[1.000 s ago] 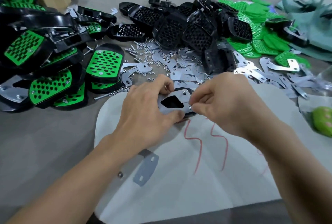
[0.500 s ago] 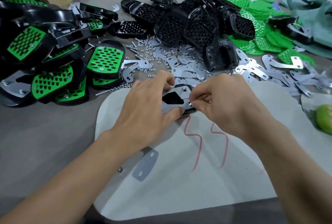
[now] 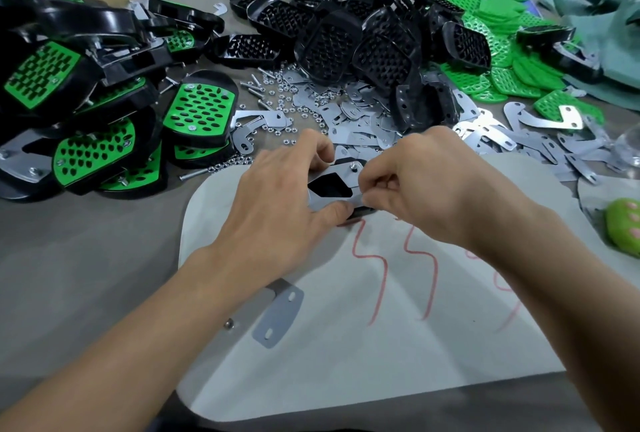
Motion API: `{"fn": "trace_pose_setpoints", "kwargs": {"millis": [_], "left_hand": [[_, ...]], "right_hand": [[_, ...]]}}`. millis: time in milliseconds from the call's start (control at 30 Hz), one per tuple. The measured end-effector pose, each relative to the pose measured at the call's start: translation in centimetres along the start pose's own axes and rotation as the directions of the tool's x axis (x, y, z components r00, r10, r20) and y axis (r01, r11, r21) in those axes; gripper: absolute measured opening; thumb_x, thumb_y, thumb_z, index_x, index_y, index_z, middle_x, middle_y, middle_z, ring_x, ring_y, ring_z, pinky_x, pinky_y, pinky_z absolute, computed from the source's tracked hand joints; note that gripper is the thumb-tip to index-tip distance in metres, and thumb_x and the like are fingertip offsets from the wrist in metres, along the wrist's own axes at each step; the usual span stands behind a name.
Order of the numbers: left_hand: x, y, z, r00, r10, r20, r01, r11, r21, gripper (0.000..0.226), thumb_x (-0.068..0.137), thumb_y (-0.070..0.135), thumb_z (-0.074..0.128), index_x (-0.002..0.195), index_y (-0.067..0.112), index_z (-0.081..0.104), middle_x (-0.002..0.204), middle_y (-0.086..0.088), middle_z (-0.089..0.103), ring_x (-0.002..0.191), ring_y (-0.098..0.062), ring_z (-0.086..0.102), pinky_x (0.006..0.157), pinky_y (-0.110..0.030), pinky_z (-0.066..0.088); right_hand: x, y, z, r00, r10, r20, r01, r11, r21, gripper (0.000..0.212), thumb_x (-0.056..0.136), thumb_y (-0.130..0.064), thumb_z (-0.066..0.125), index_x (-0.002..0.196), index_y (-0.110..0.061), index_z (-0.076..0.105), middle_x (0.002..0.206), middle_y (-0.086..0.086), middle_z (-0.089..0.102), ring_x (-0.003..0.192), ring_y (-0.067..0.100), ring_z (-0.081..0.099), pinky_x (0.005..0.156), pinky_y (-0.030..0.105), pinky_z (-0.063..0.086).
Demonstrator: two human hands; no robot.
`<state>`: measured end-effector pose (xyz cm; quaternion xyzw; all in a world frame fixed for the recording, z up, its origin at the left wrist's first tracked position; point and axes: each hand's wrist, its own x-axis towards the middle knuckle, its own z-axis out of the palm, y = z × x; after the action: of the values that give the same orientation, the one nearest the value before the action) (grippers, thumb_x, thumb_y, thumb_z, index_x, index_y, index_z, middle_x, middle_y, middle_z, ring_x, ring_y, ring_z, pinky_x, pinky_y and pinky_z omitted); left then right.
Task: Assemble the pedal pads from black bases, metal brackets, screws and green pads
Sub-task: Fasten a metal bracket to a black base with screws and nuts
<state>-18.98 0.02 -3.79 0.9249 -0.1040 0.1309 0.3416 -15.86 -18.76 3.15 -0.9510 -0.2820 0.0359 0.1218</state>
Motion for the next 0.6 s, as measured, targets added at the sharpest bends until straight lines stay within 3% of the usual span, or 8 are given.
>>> {"fn": "trace_pose_setpoints", "kwargs": {"millis": [100,233,300,400,600], "left_hand": [[0.06,0.19,-0.03,1.000,0.000,0.003,0.000,1.000,0.012,0.051,0.069,0.070,0.059,0.105,0.037,0.043,0.096,0.020,0.058,0.084,-0.005,0.040,0.076,-0.008,0.033],[0.05,0.14,-0.07,1.000,-0.011,0.002,0.011,1.000,0.015,0.050,0.071,0.060,0.077,0.102,0.039,0.042,0.095,0.019,0.059,0.085,-0.011,0.044,0.072,-0.015,0.034],[0.04,0.15,-0.11,1.000,-0.008,-0.002,0.008,1.000,0.015,0.051,0.070,0.062,0.075,0.101,0.039,0.043,0.095,0.018,0.059,0.084,-0.010,0.044,0.069,-0.024,0.036],[0.09,0.20,-0.17,1.000,-0.008,0.006,0.008,1.000,0.002,0.051,0.066,0.070,0.066,0.100,0.040,0.043,0.094,0.019,0.058,0.084,-0.008,0.044,0.072,-0.017,0.037],[0.07,0.03,-0.21,1.000,-0.022,0.010,0.021,1.000,0.016,0.052,0.069,0.061,0.078,0.099,0.039,0.043,0.095,0.018,0.060,0.085,-0.012,0.046,0.072,-0.013,0.035]], "right_hand": [[0.17,-0.19,-0.03,1.000,-0.004,0.021,0.005,0.999,-0.051,0.028,0.090,-0.036,0.068,0.072,-0.015,0.065,0.057,0.009,0.055,0.061,0.029,0.046,0.062,0.039,0.045],[0.15,-0.41,-0.07,1.000,0.018,0.023,-0.016,0.997,-0.070,0.027,0.092,-0.033,0.064,0.075,-0.013,0.066,0.058,0.011,0.055,0.062,0.033,0.047,0.064,0.042,0.047],[0.05,-0.57,0.01,0.999,0.018,0.034,-0.015,0.995,-0.095,0.023,0.094,-0.030,0.061,0.077,-0.015,0.067,0.061,0.011,0.058,0.064,0.033,0.050,0.065,0.042,0.049],[0.05,-0.62,0.05,0.999,-0.013,0.049,0.020,0.987,-0.157,0.018,0.094,-0.024,0.057,0.080,-0.018,0.067,0.066,0.009,0.060,0.066,0.033,0.053,0.067,0.042,0.049],[0.44,-0.19,0.05,0.999,0.004,0.036,0.000,0.995,-0.102,0.020,0.091,-0.035,0.066,0.076,-0.022,0.070,0.062,0.007,0.064,0.063,0.030,0.052,0.064,0.037,0.047]]}}
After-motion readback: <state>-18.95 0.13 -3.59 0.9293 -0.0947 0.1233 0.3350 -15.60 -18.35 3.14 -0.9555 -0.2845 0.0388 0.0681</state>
